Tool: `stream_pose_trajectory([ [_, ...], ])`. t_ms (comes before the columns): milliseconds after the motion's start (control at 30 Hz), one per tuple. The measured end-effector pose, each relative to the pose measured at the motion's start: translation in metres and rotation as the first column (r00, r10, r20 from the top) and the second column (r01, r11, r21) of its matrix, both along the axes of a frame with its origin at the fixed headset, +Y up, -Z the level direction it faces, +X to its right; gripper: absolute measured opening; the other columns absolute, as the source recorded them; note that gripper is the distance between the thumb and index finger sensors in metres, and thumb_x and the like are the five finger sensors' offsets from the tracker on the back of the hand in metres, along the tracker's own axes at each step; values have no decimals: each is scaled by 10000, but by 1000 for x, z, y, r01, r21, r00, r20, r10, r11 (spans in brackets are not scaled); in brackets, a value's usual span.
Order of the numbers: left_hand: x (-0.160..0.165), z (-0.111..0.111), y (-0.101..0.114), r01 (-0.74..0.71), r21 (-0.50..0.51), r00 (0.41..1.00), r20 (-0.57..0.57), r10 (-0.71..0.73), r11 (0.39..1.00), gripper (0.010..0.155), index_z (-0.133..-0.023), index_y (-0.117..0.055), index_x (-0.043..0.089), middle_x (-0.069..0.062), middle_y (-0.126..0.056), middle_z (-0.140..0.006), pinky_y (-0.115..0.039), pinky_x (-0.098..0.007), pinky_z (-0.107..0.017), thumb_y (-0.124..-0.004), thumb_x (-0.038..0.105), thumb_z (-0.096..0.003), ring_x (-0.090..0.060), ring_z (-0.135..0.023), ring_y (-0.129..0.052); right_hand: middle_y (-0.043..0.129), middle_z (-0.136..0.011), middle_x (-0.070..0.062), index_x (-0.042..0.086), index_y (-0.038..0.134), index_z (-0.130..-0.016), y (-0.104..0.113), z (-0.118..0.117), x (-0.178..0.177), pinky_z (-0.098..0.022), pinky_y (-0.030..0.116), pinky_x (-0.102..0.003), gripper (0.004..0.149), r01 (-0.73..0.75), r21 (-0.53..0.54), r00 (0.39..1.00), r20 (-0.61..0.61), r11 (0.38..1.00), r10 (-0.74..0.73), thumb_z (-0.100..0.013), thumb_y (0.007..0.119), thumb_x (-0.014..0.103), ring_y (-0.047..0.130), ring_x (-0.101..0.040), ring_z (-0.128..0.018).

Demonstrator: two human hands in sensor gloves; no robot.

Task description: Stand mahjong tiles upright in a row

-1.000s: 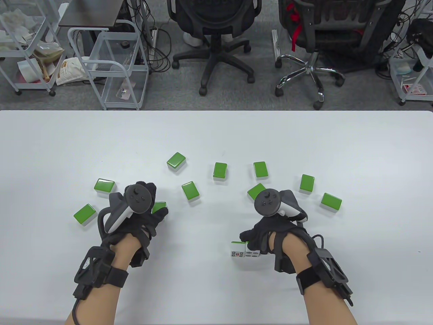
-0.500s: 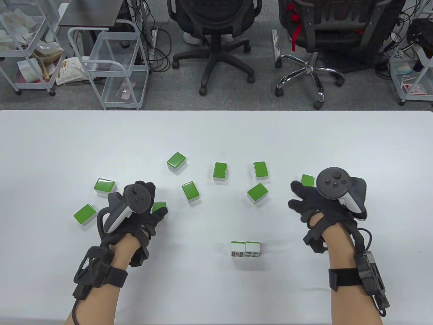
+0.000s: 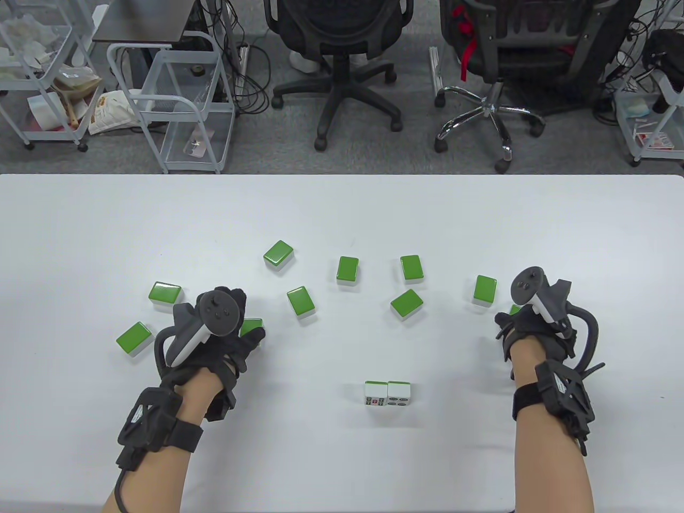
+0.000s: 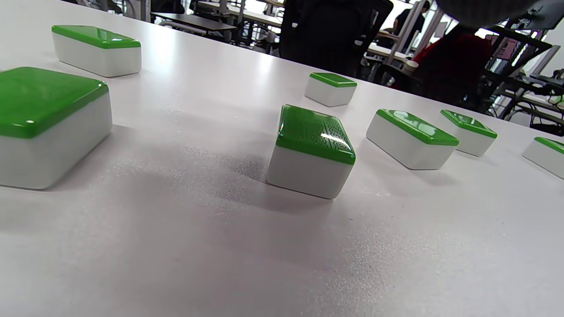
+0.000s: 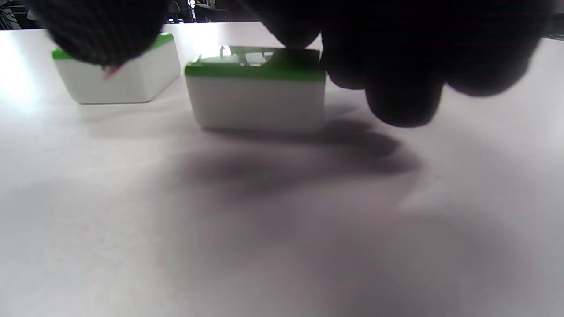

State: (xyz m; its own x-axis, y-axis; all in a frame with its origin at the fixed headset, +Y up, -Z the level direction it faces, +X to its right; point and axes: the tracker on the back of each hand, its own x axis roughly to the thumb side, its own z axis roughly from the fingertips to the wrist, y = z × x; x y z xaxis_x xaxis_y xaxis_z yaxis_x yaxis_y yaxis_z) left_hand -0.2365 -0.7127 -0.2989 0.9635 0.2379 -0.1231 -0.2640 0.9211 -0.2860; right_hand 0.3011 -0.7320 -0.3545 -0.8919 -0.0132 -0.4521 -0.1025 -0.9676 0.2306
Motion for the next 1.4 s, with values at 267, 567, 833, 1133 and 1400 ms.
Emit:
stream_pose_trajectory([
  [267,-2,-2,-2,0,-10,1000,-6,0,1000,850,-987,-272,374,51,-247,-1133,-424,-585,-771,-625,687,-280,-332,-1099,-289,837,-811,-303,-5,616,-900,-13,-14,-6,-321,857,-513,828,-142,-77,990,-22,987,141,-347,770,592,1001,-409,-506],
  [567,-2,-3,-3,3,-11,1000,-4,-3,1000,849,-987,-273,374,49,-246,-1133,-426,-584,-771,-626,686,-281,-331,-1099,-289,633,-931,-361,-21,520,-935,4,2,-18,-396,801,-546,787,156,-217,970,-151,964,-191,-282,869,244,919,-473,-583],
  [833,-1,-3,-4,11,-3,1000,2,-11,1000,849,-987,-273,373,50,-246,-1133,-427,-584,-771,-628,685,-282,-332,-1099,-289,598,-974,-331,-1,506,-949,13,44,-99,-442,781,-555,766,229,-606,679,-462,762,-571,-299,854,209,903,-479,-623],
  [1133,0,-3,-4,15,-3,1000,2,-15,1000,848,-987,-272,373,49,-248,-1133,-427,-585,-770,-628,684,-282,-331,-1099,-289,583,-947,-357,-16,509,-943,-1,68,-148,-440,781,-551,764,135,-662,575,-554,737,-602,-298,849,210,905,-480,-615],
  [1400,0,-3,-6,22,-11,1000,3,-22,1000,848,-987,-272,373,49,-248,-1133,-427,-586,-770,-628,683,-282,-331,-1099,-288,559,-863,-427,-12,554,-934,-6,67,-156,-439,790,-542,728,199,-670,543,-532,715,-650,-296,830,200,911,-482,-616],
])
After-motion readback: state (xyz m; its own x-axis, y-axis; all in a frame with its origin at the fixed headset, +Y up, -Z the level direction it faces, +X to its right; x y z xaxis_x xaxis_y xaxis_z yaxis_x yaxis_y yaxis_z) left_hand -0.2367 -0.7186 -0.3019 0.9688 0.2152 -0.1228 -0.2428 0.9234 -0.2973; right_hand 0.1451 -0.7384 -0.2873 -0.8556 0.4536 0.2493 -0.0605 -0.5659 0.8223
